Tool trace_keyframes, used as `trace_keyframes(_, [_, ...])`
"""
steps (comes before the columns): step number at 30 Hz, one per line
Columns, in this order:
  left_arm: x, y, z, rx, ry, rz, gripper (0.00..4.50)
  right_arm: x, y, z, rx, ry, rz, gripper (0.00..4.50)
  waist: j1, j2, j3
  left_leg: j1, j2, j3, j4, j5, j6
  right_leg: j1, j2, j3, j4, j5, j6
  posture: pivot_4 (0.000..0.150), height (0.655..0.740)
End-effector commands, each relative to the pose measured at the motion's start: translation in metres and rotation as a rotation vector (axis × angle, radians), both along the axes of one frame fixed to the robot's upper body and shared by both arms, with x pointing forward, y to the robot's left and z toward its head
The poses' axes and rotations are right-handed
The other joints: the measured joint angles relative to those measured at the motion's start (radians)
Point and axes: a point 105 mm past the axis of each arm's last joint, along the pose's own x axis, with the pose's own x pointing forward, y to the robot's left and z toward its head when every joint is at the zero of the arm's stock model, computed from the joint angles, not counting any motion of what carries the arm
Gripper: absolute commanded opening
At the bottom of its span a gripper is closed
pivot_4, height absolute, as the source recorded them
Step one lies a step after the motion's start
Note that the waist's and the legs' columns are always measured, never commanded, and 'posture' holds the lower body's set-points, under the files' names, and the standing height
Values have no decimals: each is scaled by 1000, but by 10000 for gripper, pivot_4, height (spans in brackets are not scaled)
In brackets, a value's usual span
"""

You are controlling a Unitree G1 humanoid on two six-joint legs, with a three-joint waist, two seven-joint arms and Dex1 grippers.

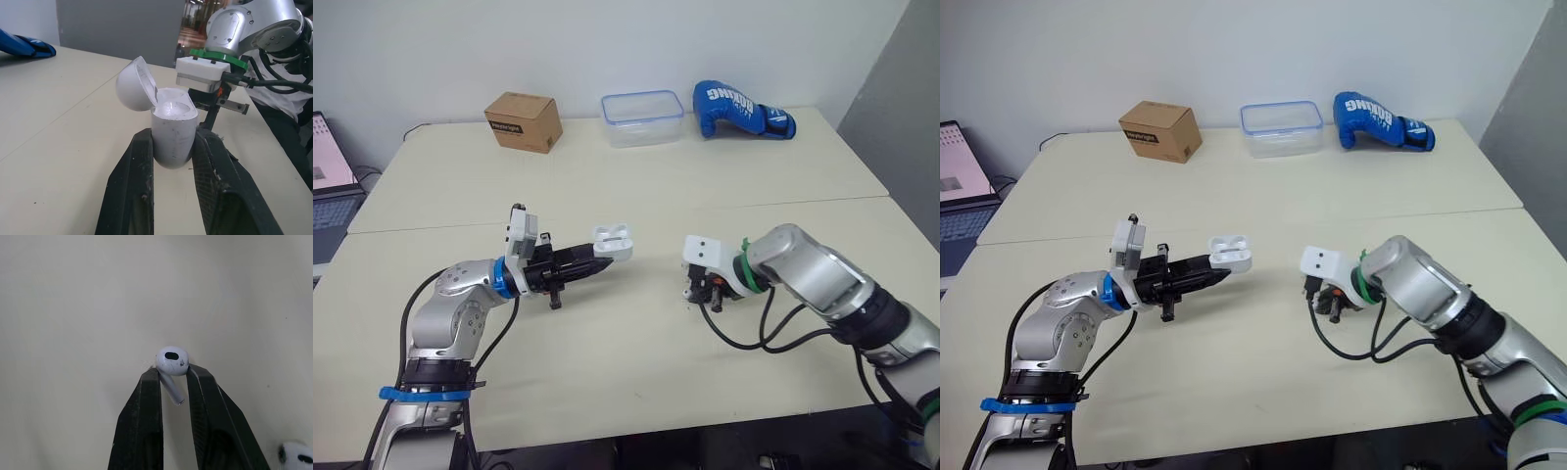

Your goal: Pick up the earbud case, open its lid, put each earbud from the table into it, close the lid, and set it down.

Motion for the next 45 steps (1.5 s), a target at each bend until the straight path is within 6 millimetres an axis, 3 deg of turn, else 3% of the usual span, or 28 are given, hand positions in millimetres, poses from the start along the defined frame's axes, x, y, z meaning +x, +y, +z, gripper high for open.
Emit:
trace_keyframes(1, [-4, -3, 9, -15, -44, -31, 7224, -11, -14, 4, -11, 11, 56, 3389, 1, 0, 0, 0, 0, 0, 0, 0, 0, 0, 0, 0, 0, 0, 0, 1500, 7307])
trace_keyframes(9, [-6, -9, 6, -13, -44, -55, 7224, -10, -49, -9, -90, 35, 49, 3389, 0, 0, 0, 0, 1, 1, 0, 0, 0, 0, 0, 0, 1, 0, 0, 1500, 7307])
trace_keyframes(20, [-5, -11, 5, -13, -46, -71, 7224, -9, -50, -13, -89, 41, 59, 3389, 2, 0, 0, 0, 0, 1, 0, 0, 0, 1, 0, 0, 0, 0, 0, 1500, 7307])
trace_keyframes(28, [-5, -11, 5, -5, -49, -76, 7224, -10, -48, -7, -99, 5, 95, 29743, 2, 0, 0, 1, 1, 1, 1, 0, 0, 1, 0, 0, 0, 0, 0, 1500, 7307])
trace_keyframes(45, [-5, -14, 5, -11, -48, -80, 7224, -15, -30, -4, -280, -144, 204, 29743, 2, 0, 0, 0, 0, 1, 0, 0, 0, 0, 0, 0, 0, 0, 0, 1500, 7307])
